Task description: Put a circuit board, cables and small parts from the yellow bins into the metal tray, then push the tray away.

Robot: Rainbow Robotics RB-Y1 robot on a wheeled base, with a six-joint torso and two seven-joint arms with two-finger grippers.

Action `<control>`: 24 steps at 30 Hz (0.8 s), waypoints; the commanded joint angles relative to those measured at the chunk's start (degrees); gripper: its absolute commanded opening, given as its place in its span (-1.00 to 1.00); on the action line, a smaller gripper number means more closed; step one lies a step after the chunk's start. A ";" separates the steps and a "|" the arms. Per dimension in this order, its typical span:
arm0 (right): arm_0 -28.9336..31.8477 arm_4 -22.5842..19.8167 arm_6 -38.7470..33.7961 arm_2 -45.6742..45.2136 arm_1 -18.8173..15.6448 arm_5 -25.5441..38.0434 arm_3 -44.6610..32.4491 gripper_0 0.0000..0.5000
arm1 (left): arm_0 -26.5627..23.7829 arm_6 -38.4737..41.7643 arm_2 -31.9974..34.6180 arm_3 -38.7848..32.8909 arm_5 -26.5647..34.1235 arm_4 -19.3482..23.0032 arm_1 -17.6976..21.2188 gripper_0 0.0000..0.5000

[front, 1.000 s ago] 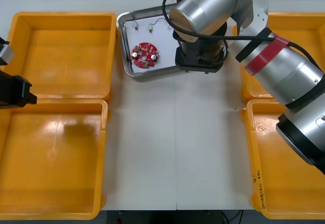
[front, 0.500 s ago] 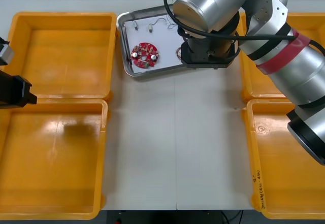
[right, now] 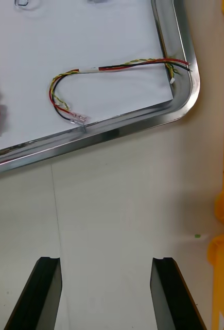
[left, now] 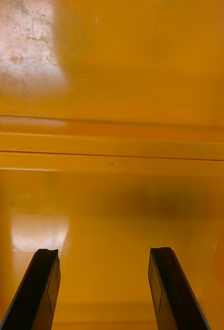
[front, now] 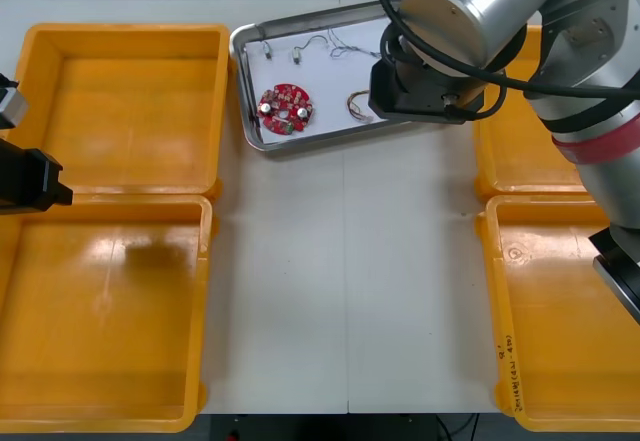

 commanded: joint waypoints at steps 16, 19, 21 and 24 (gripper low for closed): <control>12.27 -11.38 4.27 -13.66 -12.50 0.27 -15.47 1.00 | 0.84 -7.03 0.46 -1.60 0.37 -0.52 2.58 1.00; 13.68 -12.70 5.50 -15.51 -14.17 0.27 -16.61 1.00 | 0.84 -7.03 0.46 -1.60 0.37 -0.52 2.58 1.00; 14.91 -12.78 7.96 -16.83 -15.22 0.27 -17.23 1.00 | 0.84 -7.03 0.46 -1.60 0.37 -0.52 2.58 1.00; 17.19 -13.31 11.21 -19.90 -16.54 0.27 -18.11 1.00 | 0.84 -7.03 0.46 -1.60 0.37 -0.52 2.58 1.00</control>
